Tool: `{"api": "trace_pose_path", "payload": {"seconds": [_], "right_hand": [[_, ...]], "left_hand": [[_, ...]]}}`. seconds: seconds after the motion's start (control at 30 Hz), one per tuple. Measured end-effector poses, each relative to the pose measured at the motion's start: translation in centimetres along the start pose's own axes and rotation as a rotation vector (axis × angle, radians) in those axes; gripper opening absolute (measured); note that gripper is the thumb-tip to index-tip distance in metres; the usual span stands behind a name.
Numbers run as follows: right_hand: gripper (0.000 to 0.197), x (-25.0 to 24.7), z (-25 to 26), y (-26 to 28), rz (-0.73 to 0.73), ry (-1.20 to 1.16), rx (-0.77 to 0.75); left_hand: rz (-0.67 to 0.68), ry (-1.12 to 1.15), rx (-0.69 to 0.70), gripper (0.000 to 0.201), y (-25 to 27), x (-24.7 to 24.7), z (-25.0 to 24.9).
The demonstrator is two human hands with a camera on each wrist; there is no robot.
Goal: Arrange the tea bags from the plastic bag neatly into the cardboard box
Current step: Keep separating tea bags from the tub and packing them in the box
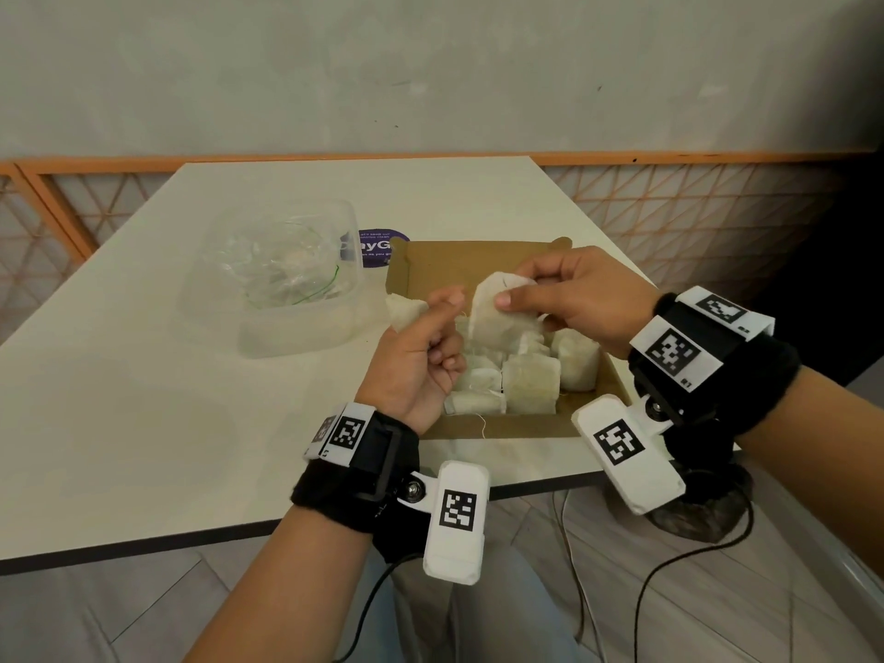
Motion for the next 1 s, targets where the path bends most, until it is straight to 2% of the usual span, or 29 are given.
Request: {"api": "trace_pose_path", "payload": {"seconds": [0.07,0.23,0.4,0.5,0.6,0.63,0.7,0.77,0.8,0.87,1.0], "right_hand": [[0.01,-0.7,-1.1,0.4,0.012,0.027,0.052],[0.009,-0.4,-4.3,1.7,0.258,0.146,0.266],[0.016,0.2,-4.8,0.9,0.264,0.339,0.291],[0.017,0.0,-3.3,0.6,0.177,0.387,0.214],[0.015,-0.8,-0.4,1.4,-0.048,0.502,0.004],[0.011,-0.6,0.3,2.0,-0.054,0.509,-0.045],[0.004,1.0,0.7,3.2,0.118,0.515,-0.059],[0.009,3.3,-0.2,4.1,0.329,0.546,-0.052],[0.012,4.0,-0.8,4.2,0.371,0.56,-0.064],[0.02,4.8,-1.8,3.8,0.363,0.61,-0.097],[0.034,5.3,-3.1,2.8,0.357,0.696,-0.037]], "left_hand": [[-0.019,0.071,0.007,0.011,0.0,-0.2,-0.1],[-0.004,0.121,0.012,0.016,0.0,-0.2,-0.1],[-0.005,0.135,0.011,0.016,-0.1,-0.3,-0.1],[-0.008,0.144,0.014,0.016,0.0,-0.4,-0.1],[-0.017,0.162,0.02,0.016,-0.1,-0.5,-0.1],[-0.019,0.169,0.022,0.017,-0.1,-0.5,-0.1],[-0.022,0.185,0.028,0.018,-0.1,-0.6,-0.1],[-0.021,0.188,0.033,0.018,-0.1,-0.5,-0.1],[-0.018,0.184,0.032,0.019,-0.1,-0.5,-0.1],[0.002,0.184,0.02,0.021,0.0,-0.4,-0.2],[0.054,0.235,-0.011,0.031,0.3,-0.1,-0.3]]}}
Point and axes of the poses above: each hand's wrist, its own y-axis away from the middle knuckle, its own x-axis out of the palm, z = x × y, the point moved 4 cm from there along -y, towards the middle knuckle, and after that the axes turned 14 degrees about z, right-handed, at the moved point
